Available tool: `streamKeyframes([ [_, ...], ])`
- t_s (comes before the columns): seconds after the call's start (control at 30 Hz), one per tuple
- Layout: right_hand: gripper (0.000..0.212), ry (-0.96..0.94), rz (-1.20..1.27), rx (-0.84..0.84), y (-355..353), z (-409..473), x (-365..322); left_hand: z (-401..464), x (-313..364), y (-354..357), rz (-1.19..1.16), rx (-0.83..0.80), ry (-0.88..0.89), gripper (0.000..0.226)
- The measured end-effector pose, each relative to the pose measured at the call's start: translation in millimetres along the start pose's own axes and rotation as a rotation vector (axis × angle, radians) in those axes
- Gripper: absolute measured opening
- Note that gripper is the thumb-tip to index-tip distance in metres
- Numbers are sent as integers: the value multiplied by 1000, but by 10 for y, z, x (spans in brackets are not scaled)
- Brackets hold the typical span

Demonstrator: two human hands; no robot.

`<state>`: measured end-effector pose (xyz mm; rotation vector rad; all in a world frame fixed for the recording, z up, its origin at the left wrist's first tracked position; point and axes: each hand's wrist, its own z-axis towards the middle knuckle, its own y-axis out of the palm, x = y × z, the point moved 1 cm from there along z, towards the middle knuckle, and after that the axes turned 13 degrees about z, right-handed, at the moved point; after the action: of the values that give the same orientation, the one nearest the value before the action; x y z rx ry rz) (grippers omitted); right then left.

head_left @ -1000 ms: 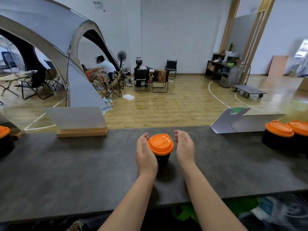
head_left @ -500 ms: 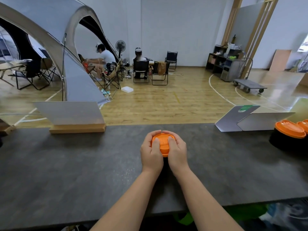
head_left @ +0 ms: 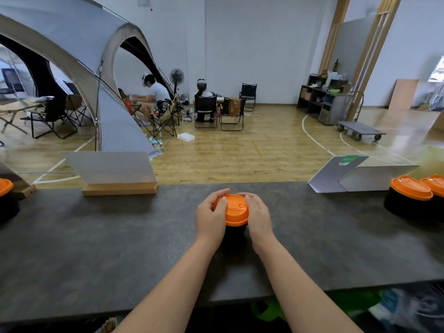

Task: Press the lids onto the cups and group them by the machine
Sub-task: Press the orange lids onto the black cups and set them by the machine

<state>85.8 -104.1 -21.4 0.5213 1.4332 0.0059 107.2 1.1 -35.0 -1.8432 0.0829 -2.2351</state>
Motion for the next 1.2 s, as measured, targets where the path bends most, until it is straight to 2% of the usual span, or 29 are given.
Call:
streamKeyframes([
  [0.17,30,-34,65,-70,33,-13,68,-122,-4,94,33,52,-47,26],
  [0.37,33,-91,10,-149,-8,83,46,-153,-29,137,29,144,65,37],
  [0.53,35,-96,8,-112,5,74,85,-147,-41,121,58,135,94,38],
  [0.7,36,-77,4,-93,-40,-18,151,-71,-76,-47,121,28,91,36],
  [0.87,24,-156,-48,-87,-49,-90,251,-168,-14,-161,144,206,13,33],
  [0.97,36,-214,-58,-131,-17,-149,312,-293,-23,-58,63,139,16,29],
  [1.2,43,-307,-63,-193,-49,-77,362,-328,-108,62,53,227,73,42],
])
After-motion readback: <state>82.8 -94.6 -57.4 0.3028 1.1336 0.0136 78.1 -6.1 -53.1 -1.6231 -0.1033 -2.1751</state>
